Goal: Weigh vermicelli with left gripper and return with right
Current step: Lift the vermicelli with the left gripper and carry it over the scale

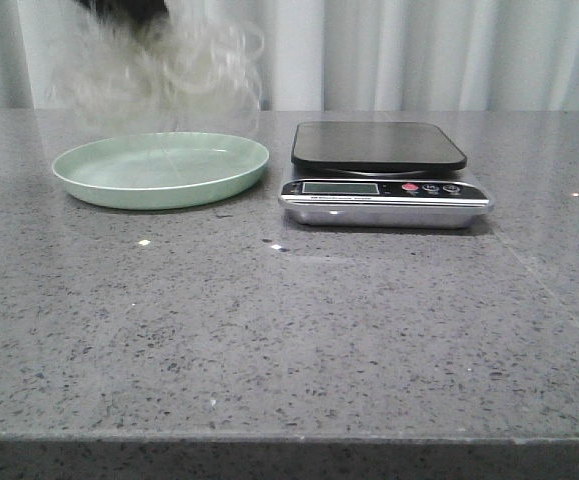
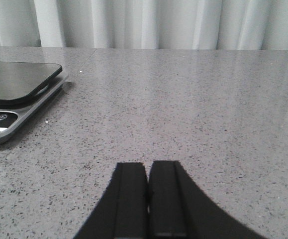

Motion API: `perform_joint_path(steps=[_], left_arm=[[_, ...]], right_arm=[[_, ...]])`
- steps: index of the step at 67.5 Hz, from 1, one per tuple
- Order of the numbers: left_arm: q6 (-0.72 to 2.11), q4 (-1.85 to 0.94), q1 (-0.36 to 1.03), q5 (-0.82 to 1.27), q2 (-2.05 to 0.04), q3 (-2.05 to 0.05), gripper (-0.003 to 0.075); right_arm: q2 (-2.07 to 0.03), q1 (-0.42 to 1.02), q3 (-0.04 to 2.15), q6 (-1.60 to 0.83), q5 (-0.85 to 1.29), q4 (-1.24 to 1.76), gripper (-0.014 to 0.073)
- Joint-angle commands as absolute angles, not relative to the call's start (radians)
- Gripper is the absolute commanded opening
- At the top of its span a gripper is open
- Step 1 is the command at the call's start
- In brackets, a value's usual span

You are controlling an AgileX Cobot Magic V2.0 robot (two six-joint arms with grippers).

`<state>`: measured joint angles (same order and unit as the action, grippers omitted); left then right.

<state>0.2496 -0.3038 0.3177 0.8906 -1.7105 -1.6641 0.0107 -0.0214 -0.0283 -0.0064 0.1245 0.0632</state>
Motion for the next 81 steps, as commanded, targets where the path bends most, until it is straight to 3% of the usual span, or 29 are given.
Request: perform_joint_path(steps=[1,14,47,81], left_arm=[[0.248,-0.377,0.327,0.834,-1.640,-1.766,0.0137],[0.248,-0.439,0.370,0.774,-1.642,-1.864,0.0137],[0.248,-0.440,0.627,0.513,-1.789,-1.868,0.0137],[0.248,-0.399,0.643,0.539,-1.964,-1.868,0.0137]], right_arm=[[0.026,-0.021,-0.020,-0.008,0.039,0.065,0.0151],[0.026,-0.021,-0.020,-0.008,0.039,0.065,0.0151],[0.026,-0.021,-0.020,-0.008,0.034,0.065,0.0151],[0.026,-0.021,-0.020,-0.008,0.034,0.065,0.0151]])
